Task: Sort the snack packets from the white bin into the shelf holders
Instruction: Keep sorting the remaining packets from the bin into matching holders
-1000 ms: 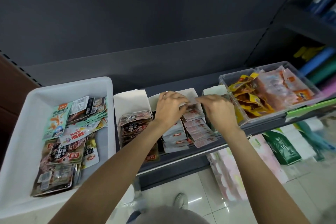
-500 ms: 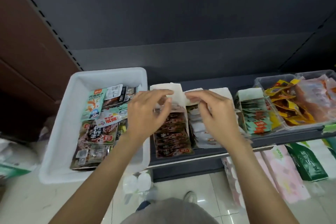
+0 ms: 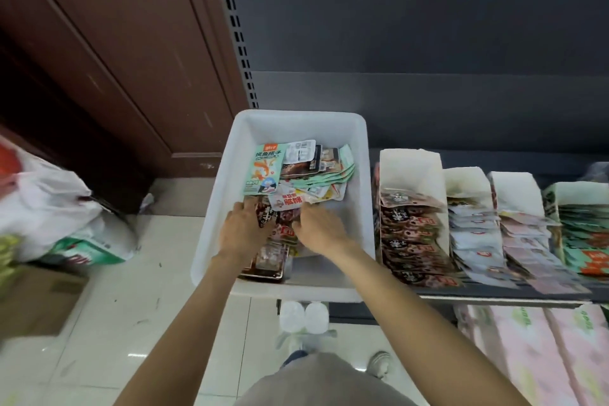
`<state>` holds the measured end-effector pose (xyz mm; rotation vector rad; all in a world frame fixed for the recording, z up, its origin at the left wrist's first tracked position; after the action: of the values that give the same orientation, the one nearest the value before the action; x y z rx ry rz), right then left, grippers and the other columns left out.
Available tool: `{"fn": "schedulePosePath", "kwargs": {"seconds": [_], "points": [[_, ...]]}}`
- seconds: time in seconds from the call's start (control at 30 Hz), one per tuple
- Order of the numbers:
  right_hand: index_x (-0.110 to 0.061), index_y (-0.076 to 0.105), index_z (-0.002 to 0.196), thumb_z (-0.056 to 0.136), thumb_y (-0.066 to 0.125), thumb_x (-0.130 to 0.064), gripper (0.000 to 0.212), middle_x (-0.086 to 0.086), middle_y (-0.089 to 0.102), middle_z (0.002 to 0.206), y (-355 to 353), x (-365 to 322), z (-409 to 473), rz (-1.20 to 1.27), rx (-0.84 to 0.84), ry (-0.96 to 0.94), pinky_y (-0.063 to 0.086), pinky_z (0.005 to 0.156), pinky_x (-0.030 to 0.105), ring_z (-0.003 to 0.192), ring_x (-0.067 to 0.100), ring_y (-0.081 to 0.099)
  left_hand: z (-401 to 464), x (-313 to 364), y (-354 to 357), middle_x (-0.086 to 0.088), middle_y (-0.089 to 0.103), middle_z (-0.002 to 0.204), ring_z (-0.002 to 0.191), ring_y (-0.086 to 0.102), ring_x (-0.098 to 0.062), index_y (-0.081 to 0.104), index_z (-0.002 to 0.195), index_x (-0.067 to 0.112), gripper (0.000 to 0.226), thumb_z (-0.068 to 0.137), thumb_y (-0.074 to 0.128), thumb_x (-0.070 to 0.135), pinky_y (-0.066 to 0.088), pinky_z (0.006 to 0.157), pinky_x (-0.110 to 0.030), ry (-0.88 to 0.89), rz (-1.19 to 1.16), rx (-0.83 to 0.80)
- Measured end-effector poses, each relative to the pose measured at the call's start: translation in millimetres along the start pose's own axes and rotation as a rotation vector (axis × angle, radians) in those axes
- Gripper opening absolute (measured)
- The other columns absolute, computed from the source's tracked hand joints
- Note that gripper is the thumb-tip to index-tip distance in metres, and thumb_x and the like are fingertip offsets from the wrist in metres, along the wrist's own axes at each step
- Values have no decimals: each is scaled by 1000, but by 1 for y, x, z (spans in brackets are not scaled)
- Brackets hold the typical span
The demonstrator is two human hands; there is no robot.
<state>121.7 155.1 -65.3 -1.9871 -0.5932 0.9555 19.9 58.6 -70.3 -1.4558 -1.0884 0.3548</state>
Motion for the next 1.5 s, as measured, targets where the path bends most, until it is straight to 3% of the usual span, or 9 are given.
{"fn": "schedulePosePath", "kwargs": {"seconds": [0.37,0.57,0.73,0.87,1.03,1.13,1.27,1.37,1.5], "points": [[-10,56,119,94,53,-33,34,14,55,117,12,14,-2,237,12,162,48,87,36,105,28,54,-2,-10,3,-6,59,113,96,56,-17,52,127,7,58,76,78,16,49,83,-29,-209,-672,-115],[-11,63,114,97,49,-33,32,7,66,112,-14,11,-36,218,18,87,50,83,35,100,23,61,-41,6,-17,-3,65,81,72,60,-13,61,98,10,18,84,65,0,51,59,-14,-226,-1070,-168],[-21,47,134,98,47,-37,40,0,60,125,-52,15,-64,339,32,-8,44,82,26,106,16,59,-67,15,-51,-6,70,101,90,66,-17,70,102,18,25,88,58,1,55,77,-29,-137,-1044,-27],[-26,32,144,93,56,-37,57,0,42,139,-80,30,-77,531,219,-74,39,102,33,124,15,46,-82,42,-82,8,69,97,82,63,1,70,97,25,23,93,56,8,49,61,-13,72,-948,147],[-35,26,147,79,72,-11,86,3,13,158,-110,24,-116,9,502,-389,17,116,51,145,23,6,-78,52,-63,-5,70,103,81,68,-13,68,105,16,21,92,55,6,53,63,-24,-102,-1220,173],[-32,48,136,76,72,-19,65,3,39,149,-108,11,-128,-205,608,-549,24,113,51,140,23,26,-77,75,-51,-5,72,97,78,69,-12,69,101,11,20,92,52,3,53,61,-22,-144,-1380,58],[-12,71,100,93,56,-19,17,-1,71,82,-155,42,-145,391,968,-372,47,64,16,71,6,59,-78,100,-50,3,73,95,82,66,-9,71,99,22,40,99,36,42,51,72,-28,-40,-1241,-77],[-21,66,95,94,57,-13,12,-9,72,83,-141,82,-120,1107,643,-105,53,69,21,78,4,67,-80,115,-62,15,70,102,94,64,-3,70,104,34,28,87,56,51,47,83,-26,112,-1062,-47],[-21,64,103,90,61,-7,19,-2,73,100,-143,99,-120,1219,574,-71,53,85,34,96,15,68,-77,153,-68,12,72,91,90,66,-7,69,97,20,20,83,67,6,50,82,-24,325,-943,-76]]}}
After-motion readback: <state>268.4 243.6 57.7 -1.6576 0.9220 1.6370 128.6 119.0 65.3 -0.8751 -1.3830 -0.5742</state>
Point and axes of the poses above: each hand's wrist, its own z-axis towards the middle knuckle, its own y-axis out of the palm, x = y × z, the point moved 9 cm from there along z, towards the middle knuckle
